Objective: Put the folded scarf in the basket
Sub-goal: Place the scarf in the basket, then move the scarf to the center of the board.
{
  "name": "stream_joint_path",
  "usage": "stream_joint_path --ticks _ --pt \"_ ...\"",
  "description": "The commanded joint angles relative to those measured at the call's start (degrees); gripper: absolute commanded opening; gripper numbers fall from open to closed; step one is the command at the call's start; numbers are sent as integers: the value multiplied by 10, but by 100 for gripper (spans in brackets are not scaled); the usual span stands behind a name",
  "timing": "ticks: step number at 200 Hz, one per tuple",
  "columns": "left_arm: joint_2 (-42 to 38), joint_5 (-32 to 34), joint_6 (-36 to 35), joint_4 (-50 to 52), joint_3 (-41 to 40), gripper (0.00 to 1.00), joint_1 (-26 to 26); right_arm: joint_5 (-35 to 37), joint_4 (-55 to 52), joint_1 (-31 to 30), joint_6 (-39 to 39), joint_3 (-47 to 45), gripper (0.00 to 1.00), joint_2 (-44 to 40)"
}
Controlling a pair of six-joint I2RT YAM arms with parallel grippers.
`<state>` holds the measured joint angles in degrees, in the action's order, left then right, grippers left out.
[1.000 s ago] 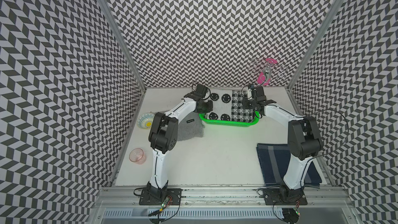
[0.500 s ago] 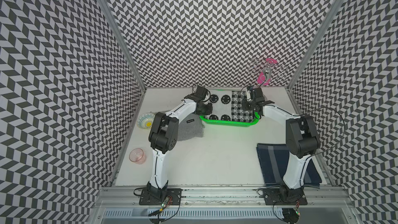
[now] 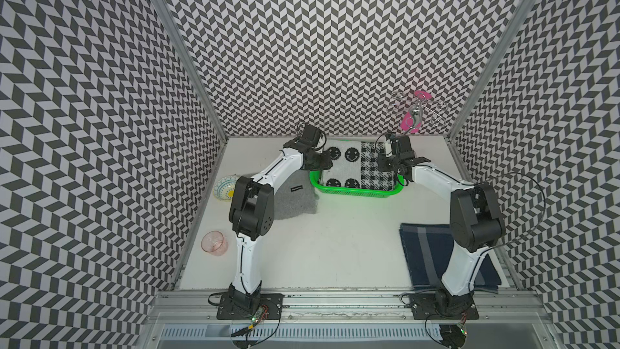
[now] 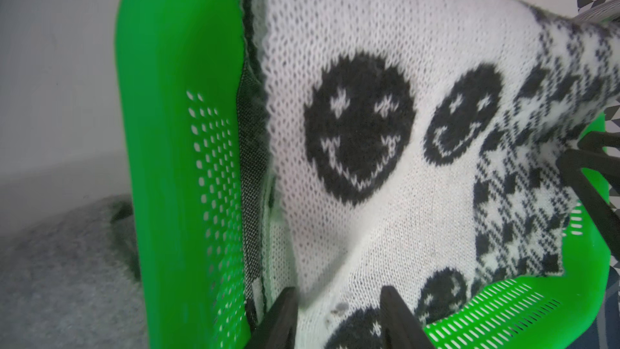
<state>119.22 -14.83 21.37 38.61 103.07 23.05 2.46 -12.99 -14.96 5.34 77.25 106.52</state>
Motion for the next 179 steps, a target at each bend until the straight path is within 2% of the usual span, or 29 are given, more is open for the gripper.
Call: stream_joint_path --ticks 1,30,55,87,121,141,179 --pt "-41 -7 9 -13 1 44 -21 -11 5 -8 0 -23 50 -43" --pt "-64 -2 25 -17 -2 45 -50 -27 -2 -19 0 -53 51 -85" --pt "-127 13 38 -72 -77 45 -62 -43 -14 -37 3 -74 51 -118" --pt "-178 0 54 -100 -148 45 -89 -71 -29 -72 33 -106 51 -166" --pt "-216 -4 75 -144 -241 45 -118 -79 -29 -147 47 -152 51 -217" --pt "-195 0 83 -173 -268 45 -136 -85 -17 -179 48 -181 51 -234" --pt "-120 42 70 -187 -229 44 -145 -101 5 -203 62 -224 50 -252"
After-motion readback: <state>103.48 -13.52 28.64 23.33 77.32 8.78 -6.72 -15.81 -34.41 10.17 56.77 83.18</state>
